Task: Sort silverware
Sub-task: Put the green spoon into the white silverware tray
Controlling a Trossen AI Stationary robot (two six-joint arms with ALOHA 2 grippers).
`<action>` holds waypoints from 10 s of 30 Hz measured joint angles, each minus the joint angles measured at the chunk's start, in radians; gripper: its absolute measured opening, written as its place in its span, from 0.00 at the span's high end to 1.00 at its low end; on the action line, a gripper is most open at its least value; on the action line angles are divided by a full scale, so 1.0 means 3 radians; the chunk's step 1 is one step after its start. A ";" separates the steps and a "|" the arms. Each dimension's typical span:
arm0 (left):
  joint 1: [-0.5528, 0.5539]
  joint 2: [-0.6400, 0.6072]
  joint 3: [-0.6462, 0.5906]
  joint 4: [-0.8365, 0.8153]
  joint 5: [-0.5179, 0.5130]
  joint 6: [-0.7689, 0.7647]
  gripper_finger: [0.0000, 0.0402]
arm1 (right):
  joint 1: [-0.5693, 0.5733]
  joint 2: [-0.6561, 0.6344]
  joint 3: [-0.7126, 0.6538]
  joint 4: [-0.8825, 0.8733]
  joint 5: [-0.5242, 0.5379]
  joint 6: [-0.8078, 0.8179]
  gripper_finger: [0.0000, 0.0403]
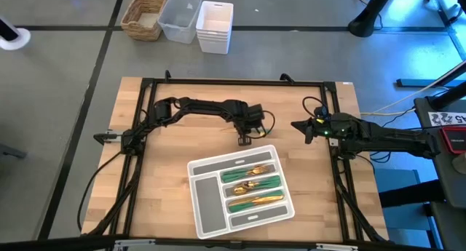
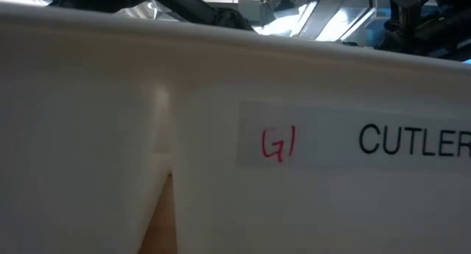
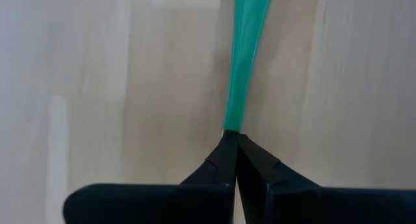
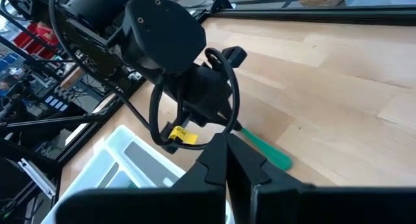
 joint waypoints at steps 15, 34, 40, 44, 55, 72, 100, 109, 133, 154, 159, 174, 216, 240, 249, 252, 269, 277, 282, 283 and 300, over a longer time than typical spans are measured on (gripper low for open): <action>-0.0014 -0.0005 -0.0004 -0.0250 -0.0010 0.0217 0.87 | 0.0001 -0.0001 0.0000 0.0000 0.0000 0.0000 1.00; -0.0015 -0.0270 -0.0020 -0.0239 -0.0029 -0.0089 0.78 | 0.0001 0.0000 0.0000 -0.0011 0.0000 -0.0001 1.00; -0.0021 -0.0257 -0.0017 -0.0208 -0.0030 0.0109 0.78 | 0.0000 0.0000 0.0000 -0.0022 0.0000 -0.0001 1.00; -0.0028 -0.0207 -0.0010 -0.0147 -0.0029 0.0174 0.78 | 0.0000 -0.0001 0.0000 -0.0020 -0.0012 0.0000 1.00; -0.0028 -0.0084 -0.0010 -0.0158 -0.0029 0.0242 0.78 | 0.0000 -0.0263 0.0000 0.0267 -0.0382 -0.0356 1.00; 0.0083 0.0047 0.0010 -0.0157 0.0043 0.0346 0.86 | 0.0000 -0.0718 0.0000 -0.0242 -0.0664 -0.0796 1.00; 0.0110 -0.0196 -0.0024 -0.0160 0.0174 0.0202 0.96 | 0.0000 -0.0718 0.0000 -0.0443 -0.0403 -0.0959 1.00; 0.0147 -0.0321 -0.0017 -0.0165 0.0297 0.0159 1.00 | 0.0000 -0.0717 0.0000 -0.0444 -0.0430 -0.0959 1.00; 0.0089 -0.0167 -0.0005 -0.0311 0.0069 0.0246 0.70 | 0.0000 -0.0830 -0.0001 -0.0416 -0.0525 -0.1075 1.00; 0.0016 -0.0018 0.0004 -0.0270 0.0052 0.0234 0.69 | 0.0000 -0.1352 -0.0578 -0.0408 -0.0431 -0.1059 1.00; 0.0014 0.0005 0.0005 -0.0248 0.0030 0.0190 0.71 | 0.0000 -0.1352 -0.0694 -0.0449 -0.0427 -0.0862 1.00; 0.0006 0.0029 -0.0001 -0.0227 -0.0005 0.0082 0.94 | 0.0000 -0.1347 -0.0762 -0.0479 -0.0437 -0.0729 1.00; 0.0060 -0.0170 -0.0010 0.0103 -0.0079 0.0560 0.82 | 0.0000 -0.1347 -0.0769 -0.0435 -0.0431 -0.0730 1.00; 0.0085 0.0023 0.0012 -0.0053 -0.0078 0.0365 0.73 | 0.0000 -0.1348 -0.0769 -0.0437 -0.0433 -0.0731 1.00; 0.0081 0.0033 0.0011 -0.0208 -0.0066 0.0344 0.89 | 0.0000 -0.1348 -0.0769 -0.0437 -0.0431 -0.0731 1.00; 0.0081 0.0037 0.0011 -0.0274 -0.0075 0.0300 0.96 | 0.0000 -0.1348 -0.0769 -0.0437 -0.0431 -0.0731 1.00; 0.0095 -0.0050 -0.0014 -0.0320 0.0008 0.0011 0.95 | 0.0000 -0.1348 -0.0768 -0.0437 -0.0431 -0.0731 1.00; 0.0117 -0.0104 -0.0020 -0.0358 0.0016 -0.0003 0.96 | 0.0000 -0.1348 -0.0768 -0.0437 -0.0431 -0.0730 1.00; 0.0120 -0.0121 -0.0017 -0.0351 0.0020 -0.0005 0.96 | 0.0000 -0.1348 -0.0768 -0.0437 -0.0431 -0.0730 1.00; 0.0118 -0.0121 -0.0017 -0.0351 0.0016 -0.0005 0.96 | 0.0000 -0.1347 -0.0768 -0.0438 -0.0431 -0.0730 1.00; 0.0120 -0.0121 -0.0010 -0.0326 0.0008 0.0096 0.98 | 0.0000 -0.1347 -0.0768 -0.0437 -0.0431 -0.0730 1.00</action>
